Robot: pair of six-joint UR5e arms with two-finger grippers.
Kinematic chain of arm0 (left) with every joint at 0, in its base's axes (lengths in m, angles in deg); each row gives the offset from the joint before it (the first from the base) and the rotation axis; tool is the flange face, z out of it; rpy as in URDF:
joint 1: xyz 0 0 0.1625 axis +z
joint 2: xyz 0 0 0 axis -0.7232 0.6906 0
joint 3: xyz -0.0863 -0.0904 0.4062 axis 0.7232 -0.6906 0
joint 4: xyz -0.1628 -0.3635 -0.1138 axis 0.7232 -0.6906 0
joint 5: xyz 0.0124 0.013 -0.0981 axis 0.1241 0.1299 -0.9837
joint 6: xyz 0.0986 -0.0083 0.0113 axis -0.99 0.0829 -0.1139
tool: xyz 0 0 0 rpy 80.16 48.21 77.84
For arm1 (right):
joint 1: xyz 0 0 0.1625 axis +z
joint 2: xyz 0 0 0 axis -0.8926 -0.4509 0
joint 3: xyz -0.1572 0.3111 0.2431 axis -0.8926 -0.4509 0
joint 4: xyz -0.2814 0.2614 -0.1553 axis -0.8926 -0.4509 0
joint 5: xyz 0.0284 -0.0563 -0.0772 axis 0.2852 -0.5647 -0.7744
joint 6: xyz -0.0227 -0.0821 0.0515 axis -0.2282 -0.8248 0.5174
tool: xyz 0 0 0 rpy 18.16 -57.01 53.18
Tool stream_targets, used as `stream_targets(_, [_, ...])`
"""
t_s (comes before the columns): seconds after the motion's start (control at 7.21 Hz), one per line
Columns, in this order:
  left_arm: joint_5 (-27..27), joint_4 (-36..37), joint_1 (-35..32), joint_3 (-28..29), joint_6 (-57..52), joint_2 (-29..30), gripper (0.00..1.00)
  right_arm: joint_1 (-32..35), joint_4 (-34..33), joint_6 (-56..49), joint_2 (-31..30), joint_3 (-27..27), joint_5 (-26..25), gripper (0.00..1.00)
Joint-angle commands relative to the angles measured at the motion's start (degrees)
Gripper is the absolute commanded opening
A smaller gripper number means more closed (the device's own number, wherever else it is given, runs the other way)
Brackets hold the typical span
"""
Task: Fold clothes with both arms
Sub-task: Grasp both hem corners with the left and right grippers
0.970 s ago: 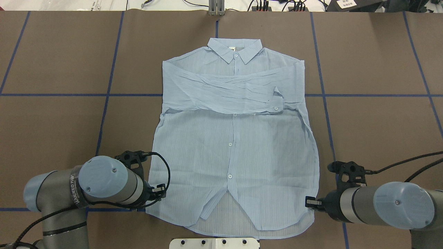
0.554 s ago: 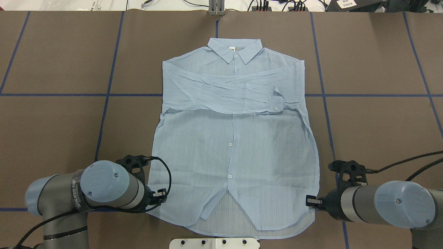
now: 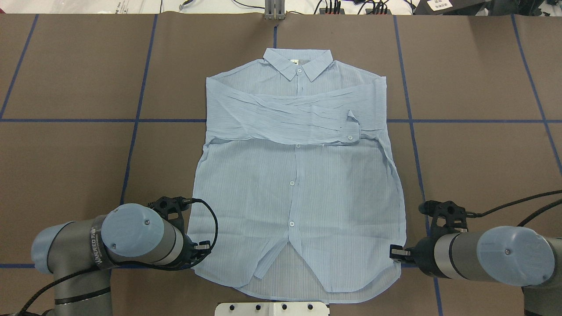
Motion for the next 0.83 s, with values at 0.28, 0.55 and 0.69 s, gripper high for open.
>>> stream_targets(0.28, [-0.1,0.3,-0.5,-6.0,-1.5,-3.8,0.00,4.7,0.4,-0.5,-0.2,0.0,4.7,0.00])
stream_targets(0.55, [-0.2,0.8,-1.0,-5.9,-3.6,-3.7,0.00,8.0,0.5,-0.8,0.0,0.1,8.8,0.00])
stream_targets(0.69, [-0.2,0.7,-1.3,-6.0,-3.7,-3.6,0.00,10.2,0.5,-0.8,0.2,0.5,11.0,0.00])
